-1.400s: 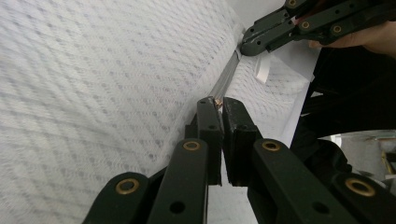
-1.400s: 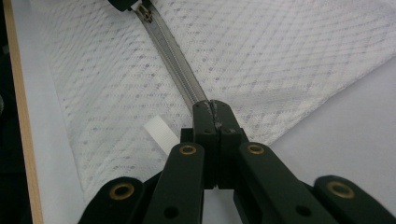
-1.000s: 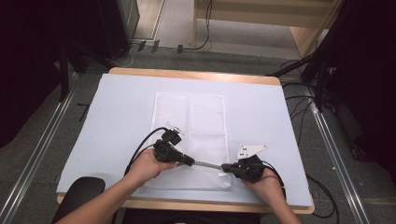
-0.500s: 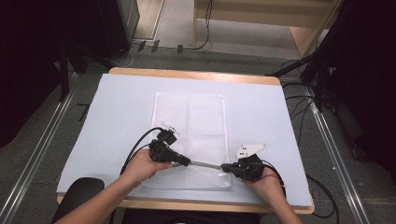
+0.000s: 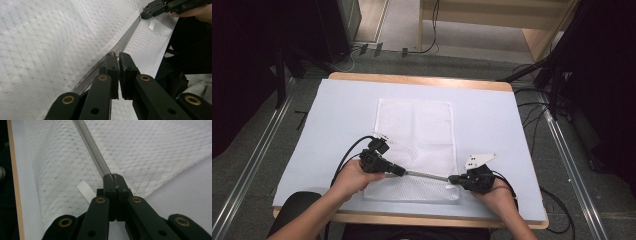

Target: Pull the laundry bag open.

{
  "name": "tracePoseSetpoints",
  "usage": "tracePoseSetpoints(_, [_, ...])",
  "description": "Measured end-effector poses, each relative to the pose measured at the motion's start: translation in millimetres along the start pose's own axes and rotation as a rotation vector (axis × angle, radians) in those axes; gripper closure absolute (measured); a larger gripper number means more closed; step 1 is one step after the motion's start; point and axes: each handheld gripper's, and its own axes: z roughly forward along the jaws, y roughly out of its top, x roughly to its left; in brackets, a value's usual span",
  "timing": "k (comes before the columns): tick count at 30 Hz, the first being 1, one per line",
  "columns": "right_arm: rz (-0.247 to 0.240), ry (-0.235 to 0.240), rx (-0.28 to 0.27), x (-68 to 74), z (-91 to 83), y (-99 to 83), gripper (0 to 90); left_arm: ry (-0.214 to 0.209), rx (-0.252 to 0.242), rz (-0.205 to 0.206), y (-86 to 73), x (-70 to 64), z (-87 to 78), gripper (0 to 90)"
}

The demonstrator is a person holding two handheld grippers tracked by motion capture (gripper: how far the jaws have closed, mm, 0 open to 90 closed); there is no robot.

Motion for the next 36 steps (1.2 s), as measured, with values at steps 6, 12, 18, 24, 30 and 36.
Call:
tracePoseSetpoints(6, [-0.001, -0.003, -0.004, 0.4, 0.1, -0.3, 90.0, 0.010, -0.012, -0.015, -6.5, 6.4, -9.6, 88.1])
tracePoseSetpoints(12, [0.001, 0.001, -0.001, 0.0, 0.1, 0.0, 90.0, 0.009, -0.014, -0.022, -10.5, 8.9, -14.7, 88.1])
tracePoseSetpoints(18, [-0.002, 0.002, 0.005, -0.3, 0.0, 0.6, 90.0, 0.029, -0.007, -0.029, -13.2, 11.4, -17.3, 88.1])
tracePoseSetpoints(24, [-0.013, 0.008, 0.008, -1.2, 0.3, 1.3, 90.0, 0.035, -0.012, -0.029, -16.2, 11.8, -20.8, 88.1])
tracePoseSetpoints(30, [-0.018, 0.010, 0.007, -1.4, 0.2, 1.0, 90.0, 0.025, -0.022, -0.062, -19.7, 16.1, -26.4, 88.1])
tracePoseSetpoints(36, [-0.018, 0.014, 0.007, -1.9, 0.2, 1.0, 90.0, 0.045, -0.028, -0.087, -24.5, 19.8, -32.3, 88.0])
